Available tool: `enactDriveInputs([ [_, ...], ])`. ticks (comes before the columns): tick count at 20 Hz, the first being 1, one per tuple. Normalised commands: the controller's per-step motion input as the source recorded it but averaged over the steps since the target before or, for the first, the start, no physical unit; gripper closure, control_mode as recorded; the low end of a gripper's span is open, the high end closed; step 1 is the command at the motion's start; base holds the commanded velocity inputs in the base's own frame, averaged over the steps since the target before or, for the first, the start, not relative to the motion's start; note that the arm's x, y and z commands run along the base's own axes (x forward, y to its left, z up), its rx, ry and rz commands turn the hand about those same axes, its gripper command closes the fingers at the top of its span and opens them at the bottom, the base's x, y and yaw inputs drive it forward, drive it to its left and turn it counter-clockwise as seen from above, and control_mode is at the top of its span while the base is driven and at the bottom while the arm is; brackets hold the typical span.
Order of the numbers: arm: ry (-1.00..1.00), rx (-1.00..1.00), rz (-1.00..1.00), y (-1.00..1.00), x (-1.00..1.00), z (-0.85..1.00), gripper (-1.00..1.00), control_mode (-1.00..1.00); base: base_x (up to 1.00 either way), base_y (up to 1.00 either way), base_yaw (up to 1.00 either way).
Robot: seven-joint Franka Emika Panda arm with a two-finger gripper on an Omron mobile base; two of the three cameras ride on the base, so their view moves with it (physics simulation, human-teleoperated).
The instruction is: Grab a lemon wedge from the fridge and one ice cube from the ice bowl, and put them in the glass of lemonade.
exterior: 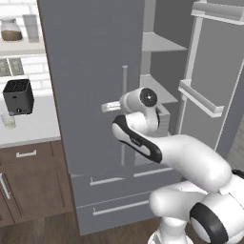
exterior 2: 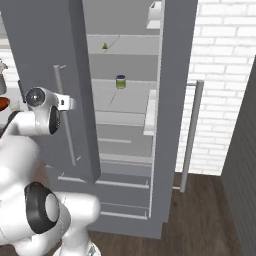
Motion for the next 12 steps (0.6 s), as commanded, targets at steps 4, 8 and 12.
enactDriveInputs([
  [4,0.00,0.00,0.19,0.99,-1.00,0.91,1.00,-1.00,0.00,0.00,0.00],
  [8,-0.05,0.00,0.09,0.74,-0.96,1.00,1.00,-1.00,0.00,0.00,0.00],
  [12,-0.22,-0.02,0.01,0.44,-0.78,1.00,1.00,-1.00,0.00,0.00,0.00],
])
